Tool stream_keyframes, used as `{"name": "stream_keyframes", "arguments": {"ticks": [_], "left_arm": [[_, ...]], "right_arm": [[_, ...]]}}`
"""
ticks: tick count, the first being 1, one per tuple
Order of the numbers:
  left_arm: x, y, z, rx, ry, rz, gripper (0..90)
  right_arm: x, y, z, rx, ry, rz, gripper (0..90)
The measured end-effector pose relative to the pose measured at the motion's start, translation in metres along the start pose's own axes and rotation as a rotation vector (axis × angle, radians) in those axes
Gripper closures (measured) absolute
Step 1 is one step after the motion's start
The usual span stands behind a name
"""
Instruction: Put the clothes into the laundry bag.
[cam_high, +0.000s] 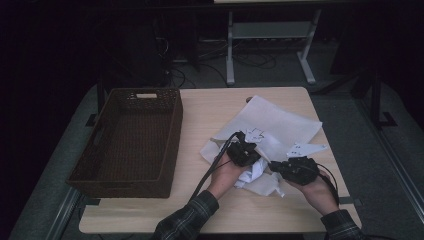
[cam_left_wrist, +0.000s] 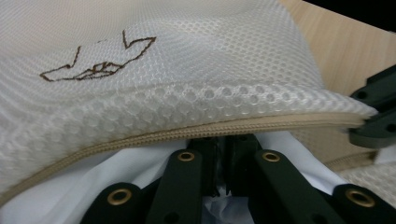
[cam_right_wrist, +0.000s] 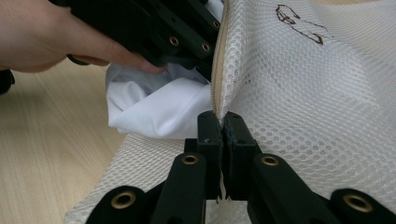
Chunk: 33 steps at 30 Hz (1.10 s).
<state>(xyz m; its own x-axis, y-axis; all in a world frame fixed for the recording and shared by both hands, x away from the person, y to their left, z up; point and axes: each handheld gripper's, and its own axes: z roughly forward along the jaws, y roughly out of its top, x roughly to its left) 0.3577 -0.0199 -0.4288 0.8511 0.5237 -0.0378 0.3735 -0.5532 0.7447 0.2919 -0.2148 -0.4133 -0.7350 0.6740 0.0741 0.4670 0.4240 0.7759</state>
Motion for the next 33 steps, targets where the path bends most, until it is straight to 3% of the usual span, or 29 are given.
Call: {"name": "stream_keyframes", "arguments": {"ticks": [5, 12, 23, 27, 33], "left_arm": [[-0.003, -0.001, -0.006, 0.007, -0.017, 0.01, 70.4], [-0.008, -0.006, -0.033, 0.026, -0.043, 0.036, 56.9], [-0.009, -0.032, -0.079, 0.034, -0.099, 0.035, 51.7], [-0.01, -0.047, -0.09, 0.048, -0.102, 0.035, 49.6], [-0.01, -0.068, -0.092, 0.093, -0.108, 0.016, 47.8]], "right_arm": [[0.0, 0.0, -0.001, -0.005, 0.003, -0.005, 86.2], [0.0, 0.001, -0.002, -0.006, 0.006, -0.007, 86.2], [-0.001, 0.001, -0.001, -0.002, 0.008, -0.006, 86.1], [0.0, 0.001, -0.001, 0.0, 0.006, -0.008, 86.1], [0.0, 0.0, -0.001, 0.006, 0.008, -0.009, 86.1]]}}
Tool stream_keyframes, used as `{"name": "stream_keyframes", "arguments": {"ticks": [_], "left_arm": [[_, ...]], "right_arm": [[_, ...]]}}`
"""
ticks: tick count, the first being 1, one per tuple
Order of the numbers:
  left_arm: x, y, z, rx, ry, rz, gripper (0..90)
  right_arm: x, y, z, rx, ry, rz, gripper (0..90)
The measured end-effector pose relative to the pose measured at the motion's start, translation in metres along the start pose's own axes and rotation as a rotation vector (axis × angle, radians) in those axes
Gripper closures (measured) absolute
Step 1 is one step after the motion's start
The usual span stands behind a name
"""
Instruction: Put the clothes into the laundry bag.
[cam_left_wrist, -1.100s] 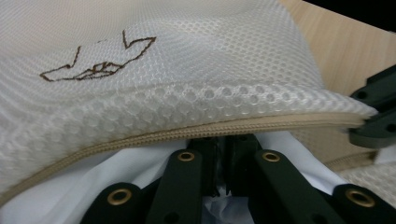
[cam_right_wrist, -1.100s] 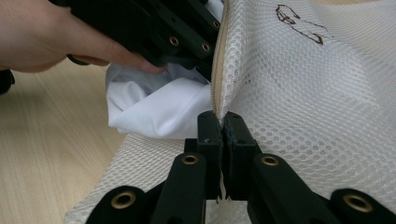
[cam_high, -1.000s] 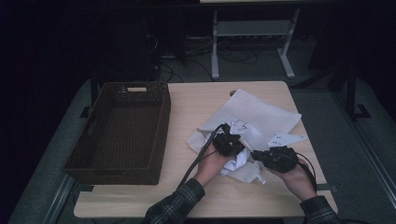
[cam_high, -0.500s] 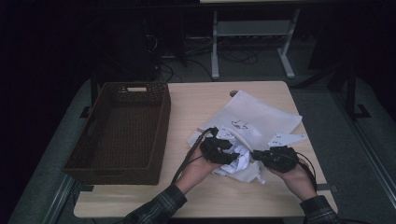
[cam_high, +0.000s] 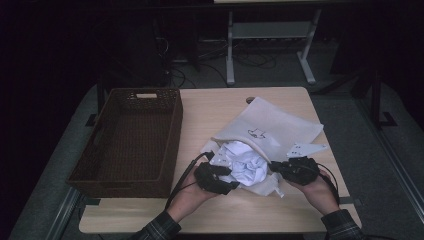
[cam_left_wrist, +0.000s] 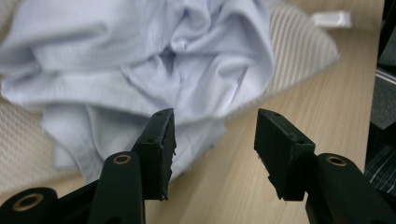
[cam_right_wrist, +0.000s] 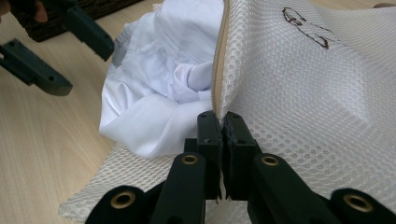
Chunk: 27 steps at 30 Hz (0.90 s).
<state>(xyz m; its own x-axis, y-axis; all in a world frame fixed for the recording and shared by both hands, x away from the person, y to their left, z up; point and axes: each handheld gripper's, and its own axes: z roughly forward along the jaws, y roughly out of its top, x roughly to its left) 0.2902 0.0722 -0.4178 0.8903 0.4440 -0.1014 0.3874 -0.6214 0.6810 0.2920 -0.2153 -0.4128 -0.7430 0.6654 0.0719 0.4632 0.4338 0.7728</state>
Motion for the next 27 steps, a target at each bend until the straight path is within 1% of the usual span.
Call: {"name": "stream_keyframes", "arguments": {"ticks": [2, 5, 11, 17, 18, 22, 24, 27], "left_arm": [[0.001, -0.003, 0.004, 0.008, -0.005, -0.011, 47.8], [0.002, -0.003, 0.01, 0.019, -0.008, -0.008, 47.6], [0.003, -0.002, 0.019, 0.024, -0.002, -0.009, 49.0], [0.006, 0.001, 0.025, 0.015, 0.007, -0.02, 56.2], [0.007, 0.001, 0.026, 0.02, 0.01, -0.018, 57.5], [0.009, 0.002, 0.029, 0.019, 0.01, -0.019, 68.3], [0.01, 0.003, 0.03, 0.015, 0.013, -0.011, 75.9], [0.012, 0.004, 0.032, 0.006, 0.003, -0.011, 86.0]], "right_arm": [[0.0, 0.0, 0.0, 0.001, 0.0, -0.002, 86.1], [0.0, 0.0, 0.0, 0.003, 0.0, -0.003, 86.1], [0.0, -0.001, 0.001, 0.005, 0.0, -0.005, 86.1], [0.0, -0.001, 0.001, 0.006, -0.003, -0.007, 86.1], [0.0, -0.001, 0.001, 0.006, -0.003, -0.007, 86.1], [0.0, -0.001, 0.001, 0.006, -0.002, -0.007, 86.1], [0.0, -0.001, 0.001, 0.006, -0.002, -0.007, 86.1], [0.0, -0.001, 0.001, 0.006, -0.003, -0.007, 86.1]]}}
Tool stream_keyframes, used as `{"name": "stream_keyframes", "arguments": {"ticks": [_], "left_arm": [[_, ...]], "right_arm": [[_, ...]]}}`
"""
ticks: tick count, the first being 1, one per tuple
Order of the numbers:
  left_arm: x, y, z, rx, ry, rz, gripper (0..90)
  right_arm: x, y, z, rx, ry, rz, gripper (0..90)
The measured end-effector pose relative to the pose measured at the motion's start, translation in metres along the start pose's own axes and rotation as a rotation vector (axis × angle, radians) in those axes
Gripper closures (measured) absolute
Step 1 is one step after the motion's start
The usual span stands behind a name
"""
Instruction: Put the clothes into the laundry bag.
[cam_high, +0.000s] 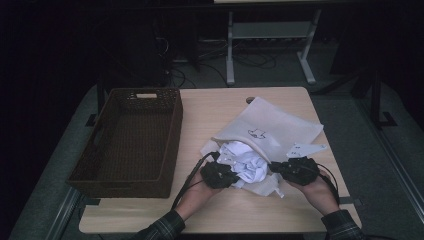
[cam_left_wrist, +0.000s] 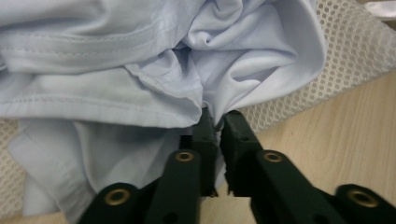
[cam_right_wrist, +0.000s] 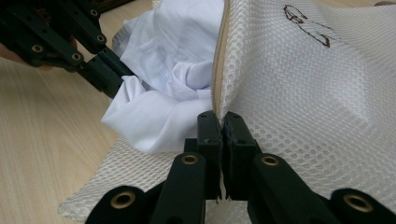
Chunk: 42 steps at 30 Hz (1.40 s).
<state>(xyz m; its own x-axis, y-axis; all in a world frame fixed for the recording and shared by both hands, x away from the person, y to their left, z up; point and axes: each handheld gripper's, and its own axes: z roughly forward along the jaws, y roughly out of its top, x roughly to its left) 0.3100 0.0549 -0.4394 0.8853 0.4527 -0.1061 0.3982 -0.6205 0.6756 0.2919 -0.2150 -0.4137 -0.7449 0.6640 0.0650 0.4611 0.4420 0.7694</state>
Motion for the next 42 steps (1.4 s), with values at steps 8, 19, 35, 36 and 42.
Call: {"name": "stream_keyframes", "arguments": {"ticks": [8, 19, 35, 36, 42], "left_arm": [[-0.004, 0.017, -0.001, -0.06, 0.003, 0.03, 89.0], [-0.007, 0.051, 0.013, -0.092, 0.037, 0.075, 89.0], [-0.004, 0.083, 0.057, -0.126, 0.117, 0.035, 89.6], [-0.002, 0.084, 0.059, -0.134, 0.125, 0.032, 89.6], [-0.001, 0.086, 0.067, -0.167, 0.132, 0.006, 89.4]], "right_arm": [[0.001, 0.001, -0.001, -0.001, -0.003, 0.0, 86.2], [0.0, 0.002, -0.002, -0.01, -0.006, 0.004, 86.2], [-0.002, 0.004, -0.009, -0.047, 0.014, 0.025, 86.3], [-0.002, 0.005, -0.009, -0.048, 0.015, 0.025, 86.3], [-0.003, 0.004, -0.011, -0.052, 0.012, 0.024, 86.3]]}}
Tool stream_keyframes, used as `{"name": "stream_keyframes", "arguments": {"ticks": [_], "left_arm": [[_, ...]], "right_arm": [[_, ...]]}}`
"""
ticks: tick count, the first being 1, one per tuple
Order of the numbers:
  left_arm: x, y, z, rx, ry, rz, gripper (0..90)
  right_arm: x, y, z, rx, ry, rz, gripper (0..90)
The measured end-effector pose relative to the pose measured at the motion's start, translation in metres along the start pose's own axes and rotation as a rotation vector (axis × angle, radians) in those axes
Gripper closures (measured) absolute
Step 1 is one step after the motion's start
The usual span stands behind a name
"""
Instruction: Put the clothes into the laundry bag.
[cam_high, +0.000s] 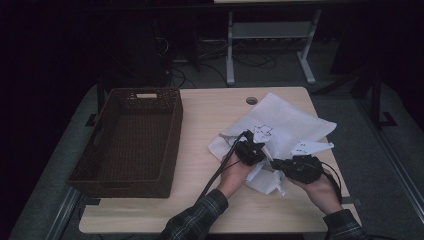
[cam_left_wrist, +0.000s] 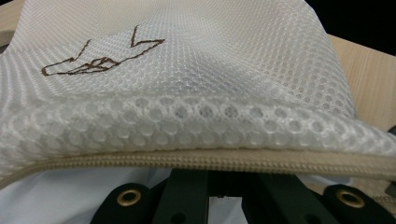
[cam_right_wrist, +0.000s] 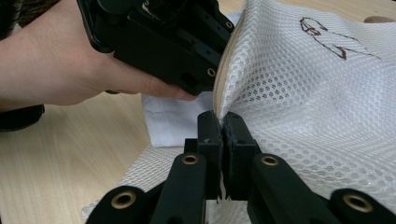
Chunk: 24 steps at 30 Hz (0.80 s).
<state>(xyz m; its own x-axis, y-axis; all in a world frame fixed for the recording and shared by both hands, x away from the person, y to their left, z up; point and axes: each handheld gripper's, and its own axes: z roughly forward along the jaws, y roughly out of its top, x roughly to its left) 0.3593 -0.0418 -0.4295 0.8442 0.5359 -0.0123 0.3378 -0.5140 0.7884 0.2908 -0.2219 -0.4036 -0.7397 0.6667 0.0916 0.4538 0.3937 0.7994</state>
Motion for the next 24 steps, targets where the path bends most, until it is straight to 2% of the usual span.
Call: {"name": "stream_keyframes", "arguments": {"ticks": [6, 7, 9, 15, 20, 21, 24], "left_arm": [[0.0, -0.004, -0.006, 0.0, -0.027, 0.007, 83.0], [0.0, -0.006, -0.009, 0.001, -0.045, 0.002, 83.0], [0.0, -0.008, -0.015, 0.017, -0.058, 0.004, 76.0], [-0.001, -0.012, -0.034, 0.04, -0.092, 0.015, 62.6], [0.003, -0.017, -0.058, 0.05, -0.092, 0.036, 53.6], [0.003, -0.017, -0.058, 0.05, -0.092, 0.036, 51.7], [0.012, -0.024, -0.075, 0.068, -0.071, 0.041, 46.6]], "right_arm": [[-0.002, -0.001, -0.001, 0.001, -0.004, 0.007, 86.3], [-0.002, -0.001, -0.001, 0.001, -0.004, 0.007, 86.3], [-0.002, -0.001, -0.001, 0.005, -0.006, 0.006, 86.2], [-0.002, -0.001, 0.001, 0.008, -0.005, 0.004, 86.1], [-0.003, -0.002, 0.002, 0.012, -0.008, 0.007, 86.1], [-0.003, -0.002, 0.002, 0.012, -0.008, 0.007, 86.1], [-0.004, -0.003, 0.003, 0.018, -0.01, 0.009, 85.6]]}}
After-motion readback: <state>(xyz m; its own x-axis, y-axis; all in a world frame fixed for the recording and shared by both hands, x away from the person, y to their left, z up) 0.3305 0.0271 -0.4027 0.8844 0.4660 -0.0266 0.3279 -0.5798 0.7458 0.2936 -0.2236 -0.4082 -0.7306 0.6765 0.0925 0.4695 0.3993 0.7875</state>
